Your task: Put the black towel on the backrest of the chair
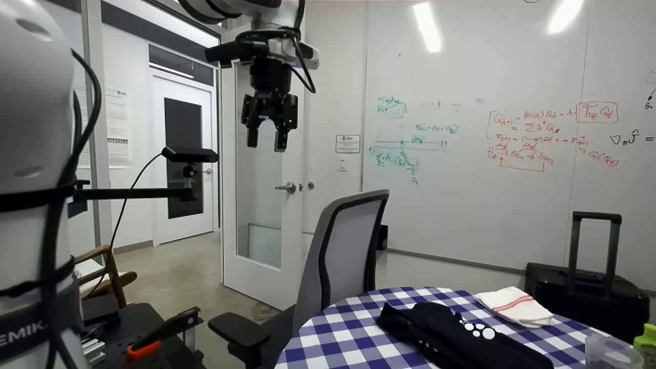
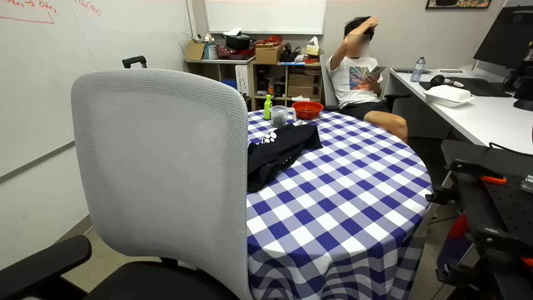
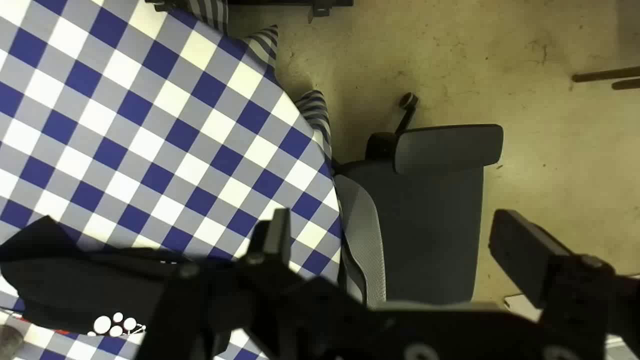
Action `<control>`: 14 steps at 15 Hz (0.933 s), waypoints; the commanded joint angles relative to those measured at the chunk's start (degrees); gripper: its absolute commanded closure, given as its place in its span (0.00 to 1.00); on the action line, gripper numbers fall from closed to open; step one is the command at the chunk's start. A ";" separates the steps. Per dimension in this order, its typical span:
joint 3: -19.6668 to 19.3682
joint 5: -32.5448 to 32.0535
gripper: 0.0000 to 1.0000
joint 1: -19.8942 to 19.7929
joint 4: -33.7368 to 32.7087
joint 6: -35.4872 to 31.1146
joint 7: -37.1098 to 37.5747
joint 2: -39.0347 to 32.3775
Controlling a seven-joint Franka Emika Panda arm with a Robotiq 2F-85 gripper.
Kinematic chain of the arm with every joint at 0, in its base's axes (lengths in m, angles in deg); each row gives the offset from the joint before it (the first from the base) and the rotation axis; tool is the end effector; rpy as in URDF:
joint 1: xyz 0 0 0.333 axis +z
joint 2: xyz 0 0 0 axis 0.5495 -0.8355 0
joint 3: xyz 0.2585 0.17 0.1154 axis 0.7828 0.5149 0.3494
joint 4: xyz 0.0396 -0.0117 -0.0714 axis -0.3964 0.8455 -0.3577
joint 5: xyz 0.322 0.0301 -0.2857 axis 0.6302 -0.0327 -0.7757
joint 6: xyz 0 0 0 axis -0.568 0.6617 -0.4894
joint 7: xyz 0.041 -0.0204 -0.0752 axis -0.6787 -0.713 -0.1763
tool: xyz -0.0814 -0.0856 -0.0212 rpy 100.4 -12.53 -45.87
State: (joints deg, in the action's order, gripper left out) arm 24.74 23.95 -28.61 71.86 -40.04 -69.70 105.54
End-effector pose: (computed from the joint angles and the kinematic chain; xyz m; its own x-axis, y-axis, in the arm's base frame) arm 0.3787 0.0558 0.4326 1.0000 0.0039 0.0008 0.0040 -0.9952 -0.0980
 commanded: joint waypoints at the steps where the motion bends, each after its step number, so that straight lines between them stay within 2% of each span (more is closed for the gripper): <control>1: 0.28 0.17 0.00 -0.34 -0.10 0.16 -0.17 0.00; 7: -0.73 4.83 0.00 -4.44 -1.73 -5.95 10.74 -4.58; 14: -6.49 7.87 0.00 -11.43 -7.22 -19.13 15.68 -19.57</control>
State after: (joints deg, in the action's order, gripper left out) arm 20.20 28.90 -38.34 69.35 -55.13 -56.11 93.95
